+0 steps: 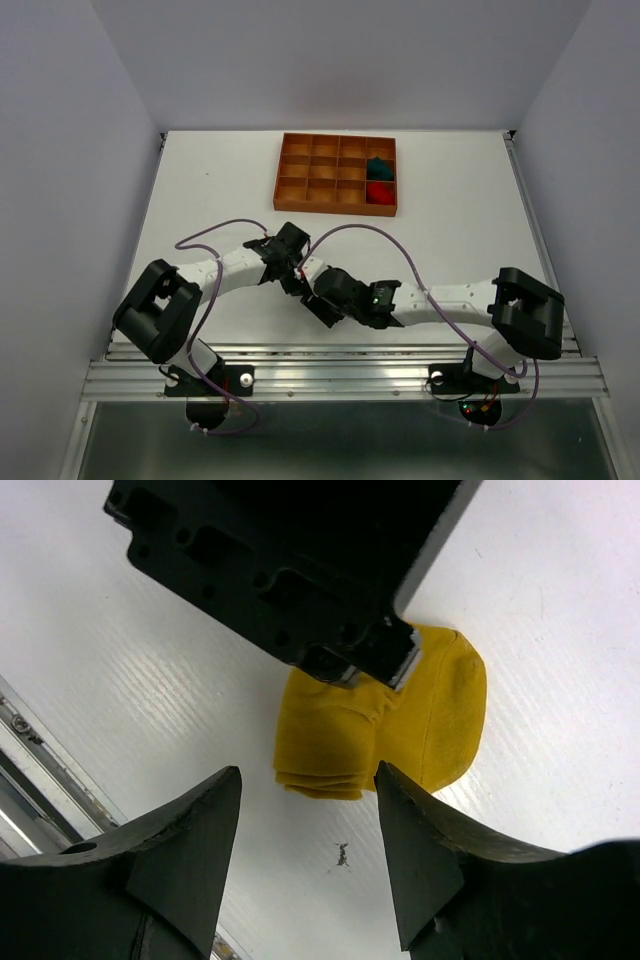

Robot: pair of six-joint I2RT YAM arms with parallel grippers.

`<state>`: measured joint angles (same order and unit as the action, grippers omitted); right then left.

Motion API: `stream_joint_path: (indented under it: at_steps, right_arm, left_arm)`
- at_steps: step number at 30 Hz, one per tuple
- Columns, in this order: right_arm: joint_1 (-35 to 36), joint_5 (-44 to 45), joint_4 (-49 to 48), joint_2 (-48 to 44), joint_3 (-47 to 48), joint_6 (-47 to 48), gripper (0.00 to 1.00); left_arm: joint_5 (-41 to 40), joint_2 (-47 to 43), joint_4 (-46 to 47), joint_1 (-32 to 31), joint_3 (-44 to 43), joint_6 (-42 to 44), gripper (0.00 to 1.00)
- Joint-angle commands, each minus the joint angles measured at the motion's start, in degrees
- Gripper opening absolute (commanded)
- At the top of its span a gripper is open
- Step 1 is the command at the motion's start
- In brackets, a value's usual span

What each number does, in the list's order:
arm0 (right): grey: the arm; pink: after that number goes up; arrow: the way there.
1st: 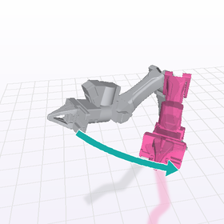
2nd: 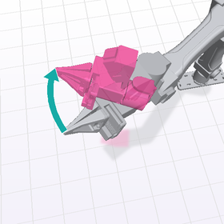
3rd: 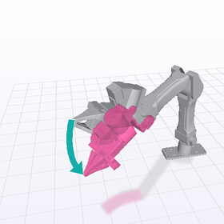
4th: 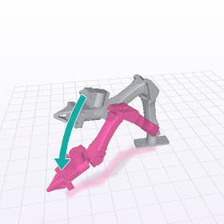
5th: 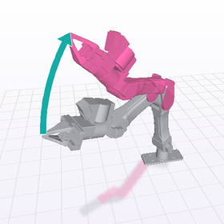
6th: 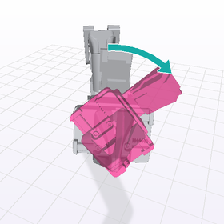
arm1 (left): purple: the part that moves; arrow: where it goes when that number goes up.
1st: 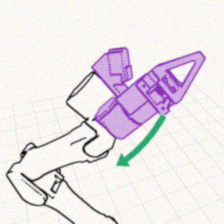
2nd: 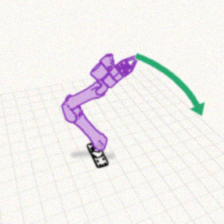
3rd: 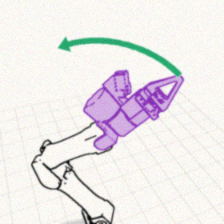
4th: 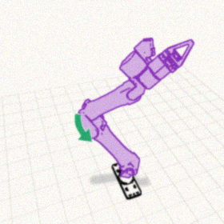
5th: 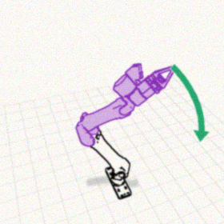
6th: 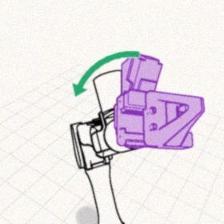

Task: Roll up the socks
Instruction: Roll the sock at the center of the board.

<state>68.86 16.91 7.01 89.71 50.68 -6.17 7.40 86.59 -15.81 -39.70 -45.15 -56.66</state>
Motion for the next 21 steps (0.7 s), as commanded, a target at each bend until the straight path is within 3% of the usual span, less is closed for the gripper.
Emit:
stream_joint_path:
  at_steps: [1, 16, 21]
  right_arm:
    - [1.1, 1.5, -2.5, 0.9, 2.7, 1.7, 0.62]
    - [2.7, 1.5, -4.4, 3.8, 2.2, 2.4, 0.61]
    - [3.3, 2.1, -3.1, 5.6, 2.4, 2.2, 0.57]
  left_arm:
    - [-2.1, 2.5, -6.7, -0.5, 0.8, 1.8, 0.0]
    - [-0.7, 2.4, -6.1, -0.5, 1.2, 1.7, 0.0]
    - [-0.2, 2.4, -6.1, -0.5, 1.1, 1.7, 0.0]
